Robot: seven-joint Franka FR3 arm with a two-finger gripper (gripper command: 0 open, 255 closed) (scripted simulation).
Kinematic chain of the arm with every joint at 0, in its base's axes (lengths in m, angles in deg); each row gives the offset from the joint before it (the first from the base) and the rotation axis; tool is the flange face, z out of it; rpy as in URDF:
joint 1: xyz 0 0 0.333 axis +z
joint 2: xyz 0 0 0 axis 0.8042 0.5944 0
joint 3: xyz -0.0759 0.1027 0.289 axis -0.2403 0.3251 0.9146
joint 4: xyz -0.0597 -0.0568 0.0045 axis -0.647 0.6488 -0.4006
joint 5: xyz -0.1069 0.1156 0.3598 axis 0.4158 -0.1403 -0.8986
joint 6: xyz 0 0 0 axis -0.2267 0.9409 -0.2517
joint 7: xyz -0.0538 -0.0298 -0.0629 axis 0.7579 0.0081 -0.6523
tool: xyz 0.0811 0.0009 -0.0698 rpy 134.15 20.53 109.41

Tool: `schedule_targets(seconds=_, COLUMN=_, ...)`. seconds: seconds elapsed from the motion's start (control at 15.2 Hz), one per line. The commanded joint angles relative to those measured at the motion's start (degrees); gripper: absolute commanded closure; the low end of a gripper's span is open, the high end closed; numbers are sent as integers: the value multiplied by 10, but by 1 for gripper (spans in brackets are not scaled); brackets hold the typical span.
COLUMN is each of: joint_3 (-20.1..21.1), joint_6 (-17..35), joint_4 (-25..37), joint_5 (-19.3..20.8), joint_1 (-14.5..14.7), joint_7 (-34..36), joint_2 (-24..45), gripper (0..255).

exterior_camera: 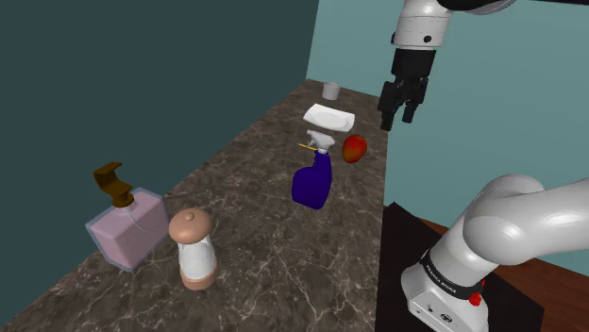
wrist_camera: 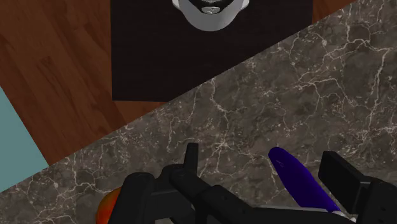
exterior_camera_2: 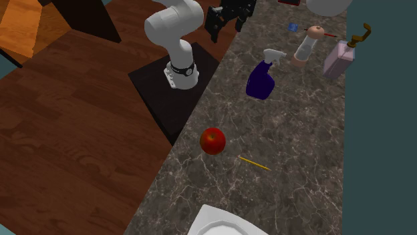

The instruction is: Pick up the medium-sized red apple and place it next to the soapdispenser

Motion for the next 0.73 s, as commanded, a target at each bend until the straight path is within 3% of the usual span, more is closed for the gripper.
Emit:
schedule_targets(seconds=0.0, joint_3=0, joint_6=0, joint_4=0, joint_5=0, joint_1=0, joint_7=0, joint_2=0, gripper=0)
schedule_targets(seconds=0.66, joint_3=-89, joint_6=177, joint_4=-24, joint_5=53, joint_1=-34, joint_7=-108, joint_2=102, gripper=0)
